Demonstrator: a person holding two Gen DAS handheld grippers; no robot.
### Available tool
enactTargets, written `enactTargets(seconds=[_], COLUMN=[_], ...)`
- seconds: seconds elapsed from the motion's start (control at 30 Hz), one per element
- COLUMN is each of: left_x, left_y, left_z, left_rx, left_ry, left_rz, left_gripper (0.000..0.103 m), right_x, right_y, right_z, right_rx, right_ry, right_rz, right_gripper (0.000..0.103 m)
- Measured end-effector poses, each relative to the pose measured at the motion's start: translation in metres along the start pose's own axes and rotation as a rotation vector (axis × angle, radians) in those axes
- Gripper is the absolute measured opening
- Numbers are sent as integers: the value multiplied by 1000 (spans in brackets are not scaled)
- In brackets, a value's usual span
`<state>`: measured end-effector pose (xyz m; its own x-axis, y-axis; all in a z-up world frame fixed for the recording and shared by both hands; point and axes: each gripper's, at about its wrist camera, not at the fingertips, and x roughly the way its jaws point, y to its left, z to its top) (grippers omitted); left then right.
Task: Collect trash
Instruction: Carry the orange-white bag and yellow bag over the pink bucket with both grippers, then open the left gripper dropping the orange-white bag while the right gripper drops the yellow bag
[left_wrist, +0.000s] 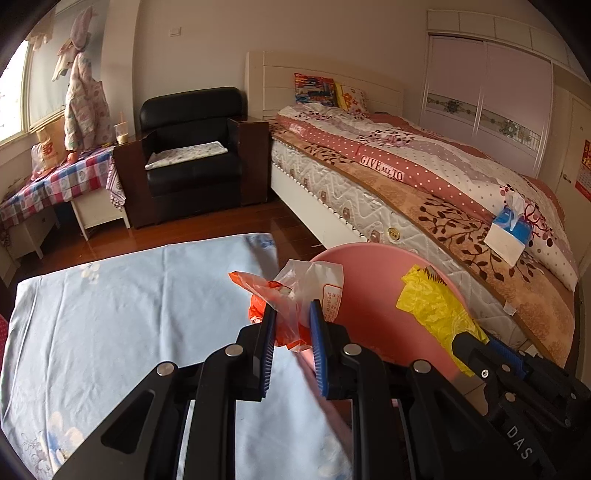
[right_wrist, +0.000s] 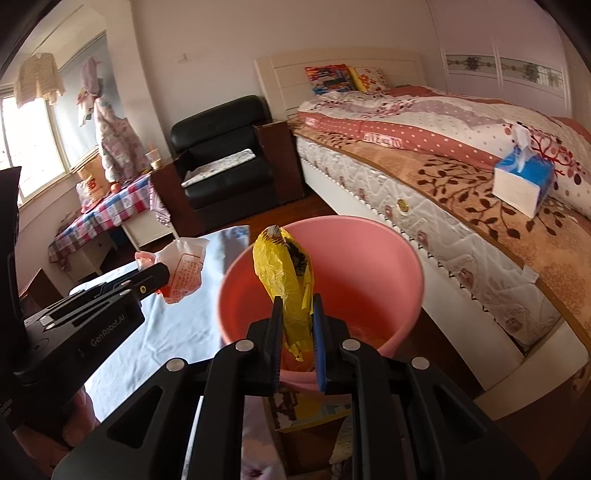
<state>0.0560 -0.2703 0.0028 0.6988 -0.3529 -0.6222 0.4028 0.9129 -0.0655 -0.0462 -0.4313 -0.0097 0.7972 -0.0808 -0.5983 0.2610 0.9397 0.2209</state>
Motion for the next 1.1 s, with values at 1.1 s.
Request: enactTargets(seconds=[1.1], left_x=[67], left_y=[-50], left_z=[4], left_rx=[92], left_ry=[46], left_rz=[-16], left_gripper=[18], right_x=[43], right_y=[-43], right_z=[5], right_rx=[68], right_ry=[46], right_rz=[-119], right_gripper=[14])
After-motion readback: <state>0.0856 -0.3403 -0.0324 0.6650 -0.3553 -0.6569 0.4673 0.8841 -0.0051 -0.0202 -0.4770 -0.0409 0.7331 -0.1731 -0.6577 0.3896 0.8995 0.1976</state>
